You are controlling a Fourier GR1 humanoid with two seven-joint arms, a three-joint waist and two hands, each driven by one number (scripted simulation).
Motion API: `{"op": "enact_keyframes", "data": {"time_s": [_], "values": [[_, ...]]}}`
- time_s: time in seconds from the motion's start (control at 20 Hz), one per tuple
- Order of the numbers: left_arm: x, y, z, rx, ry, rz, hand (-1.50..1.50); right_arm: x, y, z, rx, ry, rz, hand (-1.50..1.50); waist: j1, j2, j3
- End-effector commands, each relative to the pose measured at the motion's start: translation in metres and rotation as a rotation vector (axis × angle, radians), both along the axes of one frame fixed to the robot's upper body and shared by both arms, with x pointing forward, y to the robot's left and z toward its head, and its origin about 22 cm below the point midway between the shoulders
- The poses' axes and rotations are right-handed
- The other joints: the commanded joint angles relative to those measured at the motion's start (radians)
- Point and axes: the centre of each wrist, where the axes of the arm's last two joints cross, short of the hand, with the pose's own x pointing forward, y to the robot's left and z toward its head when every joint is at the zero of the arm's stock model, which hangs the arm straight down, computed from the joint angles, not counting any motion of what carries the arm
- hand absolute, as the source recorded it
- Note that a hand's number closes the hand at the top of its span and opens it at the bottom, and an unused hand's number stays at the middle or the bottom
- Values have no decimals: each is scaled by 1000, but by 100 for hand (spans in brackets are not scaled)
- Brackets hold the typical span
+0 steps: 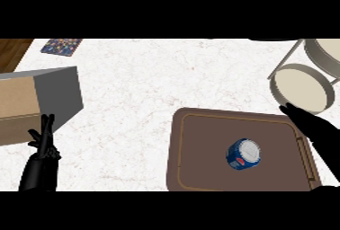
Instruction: Pick the can from the tray and place it in the tiered basket
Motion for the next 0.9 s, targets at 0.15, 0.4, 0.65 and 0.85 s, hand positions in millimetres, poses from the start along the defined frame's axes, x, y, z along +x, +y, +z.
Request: {"op": "enact_keyframes", "data": {"time_s": [0.15,0.4,0.65,0.85], "values": [[-6,-13,-40,-79,317,-19,0,-7,23,-19,-13,47,-1,-150,11,26,-26],[-1,-16,-45,-86,307,-21,0,-1,33,-22,-110,104,-25,-150,19,32,-29],[0,-16,-45,-96,315,-24,0,5,36,-35,-152,178,-47,-150,20,32,-29],[-8,-19,-48,-90,325,-28,0,11,42,-41,-146,188,-63,-150,26,27,-28]]}}
